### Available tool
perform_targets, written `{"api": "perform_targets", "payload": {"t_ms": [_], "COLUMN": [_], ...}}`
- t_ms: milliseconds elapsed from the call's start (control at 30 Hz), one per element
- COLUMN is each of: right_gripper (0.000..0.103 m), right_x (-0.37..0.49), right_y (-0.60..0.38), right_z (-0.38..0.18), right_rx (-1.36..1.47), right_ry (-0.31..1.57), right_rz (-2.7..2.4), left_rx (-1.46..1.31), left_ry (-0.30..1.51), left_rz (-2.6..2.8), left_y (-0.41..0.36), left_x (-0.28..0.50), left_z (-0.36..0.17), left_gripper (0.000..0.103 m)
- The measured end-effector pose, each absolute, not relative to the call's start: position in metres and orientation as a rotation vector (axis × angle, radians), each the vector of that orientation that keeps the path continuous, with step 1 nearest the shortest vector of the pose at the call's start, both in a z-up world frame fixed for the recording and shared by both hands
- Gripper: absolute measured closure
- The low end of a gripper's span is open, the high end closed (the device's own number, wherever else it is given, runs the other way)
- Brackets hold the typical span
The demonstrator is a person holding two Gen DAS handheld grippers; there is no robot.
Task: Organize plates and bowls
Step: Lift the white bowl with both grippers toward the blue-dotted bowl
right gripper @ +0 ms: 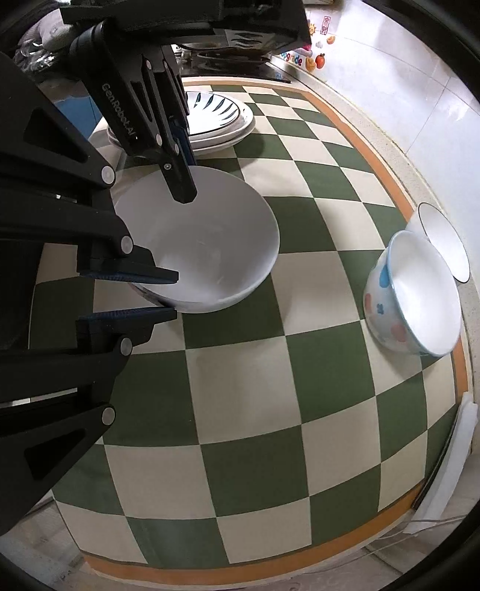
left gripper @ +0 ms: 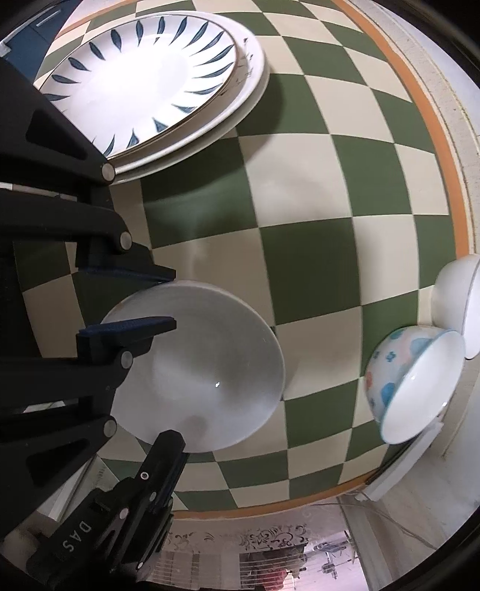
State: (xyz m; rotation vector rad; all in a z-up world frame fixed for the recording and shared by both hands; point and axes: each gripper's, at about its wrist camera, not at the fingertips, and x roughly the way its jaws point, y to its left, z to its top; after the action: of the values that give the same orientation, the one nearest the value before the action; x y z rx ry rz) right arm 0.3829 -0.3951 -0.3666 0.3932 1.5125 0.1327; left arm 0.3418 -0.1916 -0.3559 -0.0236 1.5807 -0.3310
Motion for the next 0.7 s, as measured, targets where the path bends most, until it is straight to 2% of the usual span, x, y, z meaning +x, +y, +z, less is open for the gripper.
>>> {"api": "perform_targets", "payload": {"t_ms": [300, 467, 500, 533, 567, 633, 700], "right_gripper": [0.089, 0.087, 0.085, 0.076, 0.063, 0.051, 0.051], "right_x": [0.385, 0.392, 0.395, 0.399, 0.408, 0.423, 0.445], "right_y": [-0.396, -0.422, -0.428, -0.434, -0.442, -0.454, -0.466], "right_z": [-0.370, -0.347, -0.341, -0.336, -0.328, -0.321, -0.316], "right_rx": [0.427, 0.489, 0.503, 0.514, 0.527, 0.558, 0.572], "right_ry": [1.540, 1.521, 1.507, 1.494, 1.478, 1.444, 1.408], "right_rz": [0.140, 0.138, 0.136, 0.135, 0.132, 0.126, 0.118], "left_rx": [-0.031, -0.062, -0.081, -0.101, -0.121, -0.141, -0.136], "left_ry": [1.595, 1.496, 1.475, 1.453, 1.433, 1.402, 1.381], "left_rz": [-0.329, -0.290, -0.288, -0.287, -0.289, -0.287, -0.271], "left_y": [-0.191, -0.175, -0.173, -0.172, -0.173, -0.175, -0.179], "left_x": [0.344, 0.356, 0.364, 0.373, 0.386, 0.410, 0.438], "left_z": [-0.350, -0.302, -0.293, -0.283, -0.275, -0.268, -0.268], "left_gripper": [0.086, 0.085, 0.083, 0.080, 0.073, 0.071, 0.071]}}
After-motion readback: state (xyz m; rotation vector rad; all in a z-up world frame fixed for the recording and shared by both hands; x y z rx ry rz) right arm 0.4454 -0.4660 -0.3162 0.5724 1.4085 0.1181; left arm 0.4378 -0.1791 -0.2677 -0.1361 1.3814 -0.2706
